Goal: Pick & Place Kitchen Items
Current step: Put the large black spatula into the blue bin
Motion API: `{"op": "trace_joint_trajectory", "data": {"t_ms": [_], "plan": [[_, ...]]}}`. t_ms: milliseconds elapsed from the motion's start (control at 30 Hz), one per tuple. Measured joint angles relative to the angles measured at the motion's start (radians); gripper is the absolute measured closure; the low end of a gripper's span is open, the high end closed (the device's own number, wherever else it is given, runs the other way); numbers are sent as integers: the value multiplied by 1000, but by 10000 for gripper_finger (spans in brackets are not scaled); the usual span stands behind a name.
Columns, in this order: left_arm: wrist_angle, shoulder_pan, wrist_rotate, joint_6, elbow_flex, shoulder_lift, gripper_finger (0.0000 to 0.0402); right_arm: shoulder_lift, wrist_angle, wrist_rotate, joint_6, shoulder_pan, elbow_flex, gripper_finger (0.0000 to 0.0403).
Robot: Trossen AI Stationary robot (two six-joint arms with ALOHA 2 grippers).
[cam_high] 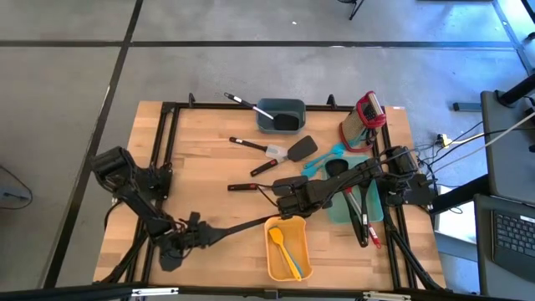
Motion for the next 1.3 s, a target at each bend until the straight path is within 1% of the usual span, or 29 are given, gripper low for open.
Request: {"op": "trace_joint_trajectory", "data": {"t_ms": [167, 367, 500, 667, 1000, 1300], "plan": [[-4, 9, 41, 4, 0, 0, 227, 0, 0, 0, 0, 0, 0, 403], [-30, 27, 49, 10, -1, 0, 263, 0, 0, 0, 0, 0, 0, 403], [-36, 49, 67, 11, -1, 0, 276, 0, 0, 0, 0, 0, 0, 403], [-26, 75, 122, 48, -1, 0, 277, 0, 0, 0, 0, 0, 0, 403], [-14, 123, 132, 67, -1, 0, 275, 0, 0, 8, -3, 0, 0, 403], [109, 159, 156, 190, -1, 0, 277, 0, 1, 15, -2, 0, 0, 403]]}}
